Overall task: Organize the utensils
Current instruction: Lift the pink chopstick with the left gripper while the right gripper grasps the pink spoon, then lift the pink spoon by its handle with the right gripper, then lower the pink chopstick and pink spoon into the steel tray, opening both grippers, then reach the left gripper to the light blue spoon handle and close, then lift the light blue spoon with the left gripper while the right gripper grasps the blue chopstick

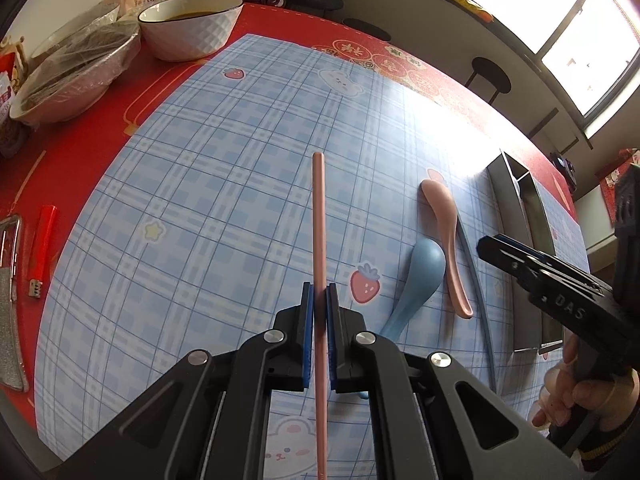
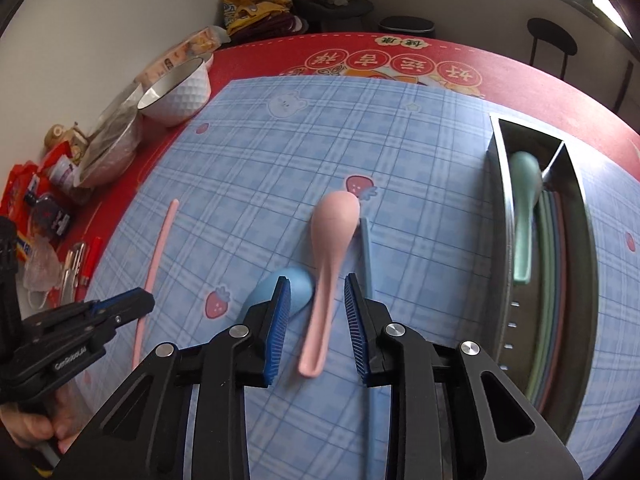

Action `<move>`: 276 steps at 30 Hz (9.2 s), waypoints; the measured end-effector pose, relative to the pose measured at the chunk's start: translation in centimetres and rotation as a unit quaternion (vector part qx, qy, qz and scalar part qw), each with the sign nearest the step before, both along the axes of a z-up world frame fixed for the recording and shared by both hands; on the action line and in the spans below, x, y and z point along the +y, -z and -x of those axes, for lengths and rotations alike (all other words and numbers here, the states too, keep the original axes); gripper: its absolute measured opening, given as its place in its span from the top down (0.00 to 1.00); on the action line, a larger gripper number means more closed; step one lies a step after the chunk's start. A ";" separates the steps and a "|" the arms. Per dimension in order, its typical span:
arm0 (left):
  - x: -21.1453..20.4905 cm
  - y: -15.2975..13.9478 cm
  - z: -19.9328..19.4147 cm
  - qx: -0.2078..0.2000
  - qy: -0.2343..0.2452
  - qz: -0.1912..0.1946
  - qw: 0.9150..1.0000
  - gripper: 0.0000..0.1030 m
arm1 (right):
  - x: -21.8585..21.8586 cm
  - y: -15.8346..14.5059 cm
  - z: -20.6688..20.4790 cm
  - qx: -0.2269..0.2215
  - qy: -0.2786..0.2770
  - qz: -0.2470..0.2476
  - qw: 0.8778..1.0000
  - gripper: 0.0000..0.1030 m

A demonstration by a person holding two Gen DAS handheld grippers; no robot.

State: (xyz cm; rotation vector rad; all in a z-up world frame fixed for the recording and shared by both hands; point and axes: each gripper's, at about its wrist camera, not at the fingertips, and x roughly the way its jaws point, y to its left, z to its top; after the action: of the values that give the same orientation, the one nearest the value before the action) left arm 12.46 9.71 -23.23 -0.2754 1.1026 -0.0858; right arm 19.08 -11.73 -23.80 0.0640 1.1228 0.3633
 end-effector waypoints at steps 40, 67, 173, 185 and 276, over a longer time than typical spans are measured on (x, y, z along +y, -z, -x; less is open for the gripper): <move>2.1 0.4 -0.3 0.005 0.006 0.018 1.000 0.94 | 1.8 2.1 -0.3 -0.017 0.038 0.040 0.998 0.78; -1.8 -0.8 -0.7 -0.008 0.034 0.018 0.999 0.94 | -2.7 -2.9 4.2 -0.076 0.041 -0.014 0.996 0.99; -27.7 -1.3 -11.0 0.022 0.162 0.072 0.984 0.93 | -25.2 -2.8 6.6 -0.056 0.229 -0.132 0.963 0.86; -18.7 -3.8 -7.5 -0.040 0.128 0.015 0.991 0.87 | -19.4 -2.1 0.3 -0.035 0.171 -0.051 0.983 0.86; -9.9 3.3 -0.5 -0.014 0.184 -0.120 0.975 0.86 | -9.7 -2.7 5.3 -0.034 0.139 -0.074 0.987 0.84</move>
State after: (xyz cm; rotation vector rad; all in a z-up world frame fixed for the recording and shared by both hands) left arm 12.93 -0.16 -26.57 0.1496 1.1129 -0.2828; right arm 13.80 -21.43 -21.14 0.3331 1.0020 0.1974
